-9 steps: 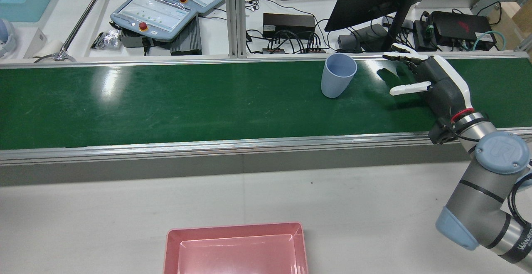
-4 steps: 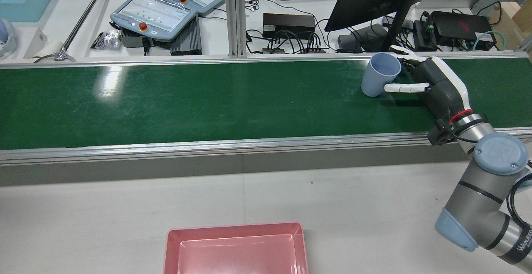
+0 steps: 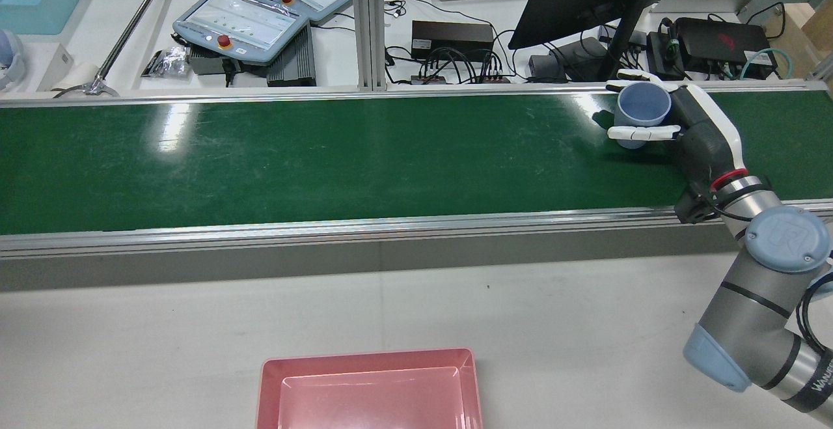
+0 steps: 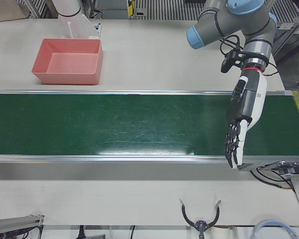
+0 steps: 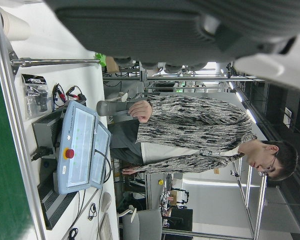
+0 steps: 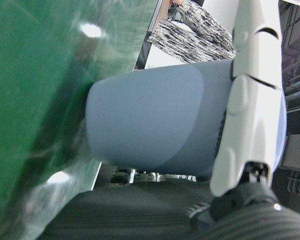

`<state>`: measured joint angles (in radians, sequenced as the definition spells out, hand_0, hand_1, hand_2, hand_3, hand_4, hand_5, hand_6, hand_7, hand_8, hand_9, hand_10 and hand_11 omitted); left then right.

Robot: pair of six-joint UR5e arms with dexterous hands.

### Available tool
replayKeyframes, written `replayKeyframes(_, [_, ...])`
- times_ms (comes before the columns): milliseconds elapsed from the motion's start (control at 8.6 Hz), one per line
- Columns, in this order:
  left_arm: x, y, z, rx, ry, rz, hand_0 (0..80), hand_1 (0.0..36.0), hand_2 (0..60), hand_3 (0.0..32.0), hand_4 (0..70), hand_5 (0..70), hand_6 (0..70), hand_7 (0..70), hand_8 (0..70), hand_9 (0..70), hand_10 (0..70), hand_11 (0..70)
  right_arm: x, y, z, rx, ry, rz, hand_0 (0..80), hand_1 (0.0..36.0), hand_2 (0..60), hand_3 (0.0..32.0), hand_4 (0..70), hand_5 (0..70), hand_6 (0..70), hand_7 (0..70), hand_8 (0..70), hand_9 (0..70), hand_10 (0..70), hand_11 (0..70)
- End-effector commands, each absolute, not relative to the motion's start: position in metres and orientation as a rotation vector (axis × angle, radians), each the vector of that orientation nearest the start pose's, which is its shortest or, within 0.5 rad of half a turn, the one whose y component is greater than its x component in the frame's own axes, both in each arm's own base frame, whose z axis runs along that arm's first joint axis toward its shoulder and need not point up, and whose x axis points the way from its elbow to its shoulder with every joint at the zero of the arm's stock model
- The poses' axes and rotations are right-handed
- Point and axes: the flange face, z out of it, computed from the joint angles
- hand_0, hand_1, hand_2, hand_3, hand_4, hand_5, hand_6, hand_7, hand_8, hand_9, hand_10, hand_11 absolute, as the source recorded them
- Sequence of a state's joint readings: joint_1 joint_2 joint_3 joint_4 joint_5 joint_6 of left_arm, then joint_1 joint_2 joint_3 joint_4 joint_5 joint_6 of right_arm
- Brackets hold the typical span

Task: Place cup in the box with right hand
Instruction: 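Lift the cup off the conveyor and carry it over the pink tray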

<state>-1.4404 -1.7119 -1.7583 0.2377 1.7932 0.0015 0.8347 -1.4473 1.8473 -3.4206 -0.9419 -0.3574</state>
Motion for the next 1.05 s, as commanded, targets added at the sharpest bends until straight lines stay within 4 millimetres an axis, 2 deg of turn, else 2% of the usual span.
replayKeyframes(0, [-0.041, -0.547, 0.547, -0.355, 2.119, -1.932, 0.0, 0.0, 0.0, 0.0, 0.0, 0.0, 0.0, 0.0, 0.0, 0.0, 0.0, 0.0, -0.178, -0.498, 0.52, -0.302, 2.464, -2.318, 53.5, 30.3, 60.0, 0.0, 54.0, 12.7, 27.0, 70.0, 47.4, 70.0, 27.8, 41.3])
replayKeyframes(116, [-0.041, -0.547, 0.547, -0.355, 2.119, -1.932, 0.0, 0.0, 0.0, 0.0, 0.0, 0.0, 0.0, 0.0, 0.0, 0.0, 0.0, 0.0, -0.173, -0.497, 0.513, -0.309, 2.461, -2.295, 52.3, 33.4, 60.0, 0.0, 70.0, 14.7, 37.2, 70.0, 63.2, 70.0, 44.0, 62.3])
replayKeyframes(233, [-0.041, -0.547, 0.547, -0.355, 2.119, -1.932, 0.0, 0.0, 0.0, 0.0, 0.0, 0.0, 0.0, 0.0, 0.0, 0.0, 0.0, 0.0, -0.171, -0.495, 0.501, -0.296, 2.474, -2.262, 50.5, 34.2, 60.0, 0.0, 70.0, 14.7, 37.7, 70.0, 64.8, 70.0, 47.7, 67.5])
replayKeyframes(349, [-0.041, -0.547, 0.547, -0.355, 2.119, -1.932, 0.0, 0.0, 0.0, 0.0, 0.0, 0.0, 0.0, 0.0, 0.0, 0.0, 0.0, 0.0, -0.163, -0.485, 0.486, -0.28, 2.496, -2.218, 52.1, 33.2, 60.0, 0.0, 70.0, 14.6, 36.5, 70.0, 63.5, 70.0, 46.8, 66.4])
replayKeyframes(581, [-0.041, -0.547, 0.547, -0.355, 2.12, -1.93, 0.0, 0.0, 0.0, 0.0, 0.0, 0.0, 0.0, 0.0, 0.0, 0.0, 0.0, 0.0, -0.143, -0.46, 0.427, -0.278, 2.564, -2.113, 54.2, 32.2, 60.0, 0.0, 70.0, 14.4, 34.2, 70.0, 60.7, 70.0, 44.2, 62.7])
replayKeyframes(698, [-0.041, -0.547, 0.547, -0.355, 2.12, -1.93, 0.0, 0.0, 0.0, 0.0, 0.0, 0.0, 0.0, 0.0, 0.0, 0.0, 0.0, 0.0, -0.147, -0.44, 0.394, -0.249, 2.623, -2.077, 56.0, 29.5, 60.0, 0.0, 70.0, 14.2, 33.8, 70.0, 60.6, 70.0, 43.8, 62.0])
replayKeyframes(814, [-0.041, -0.547, 0.547, -0.355, 2.12, -1.93, 0.0, 0.0, 0.0, 0.0, 0.0, 0.0, 0.0, 0.0, 0.0, 0.0, 0.0, 0.0, -0.16, -0.419, 0.362, -0.204, 2.707, -2.003, 55.5, 29.4, 60.0, 0.0, 70.0, 14.0, 33.5, 70.0, 60.2, 70.0, 43.7, 61.9])
replayKeyframes(930, [-0.041, -0.546, 0.548, -0.355, 2.119, -1.932, 0.0, 0.0, 0.0, 0.0, 0.0, 0.0, 0.0, 0.0, 0.0, 0.0, 0.0, 0.0, -0.182, -0.395, 0.334, -0.171, 2.812, -1.937, 53.8, 29.6, 60.0, 0.0, 70.0, 13.9, 33.0, 70.0, 59.9, 70.0, 44.5, 62.9])
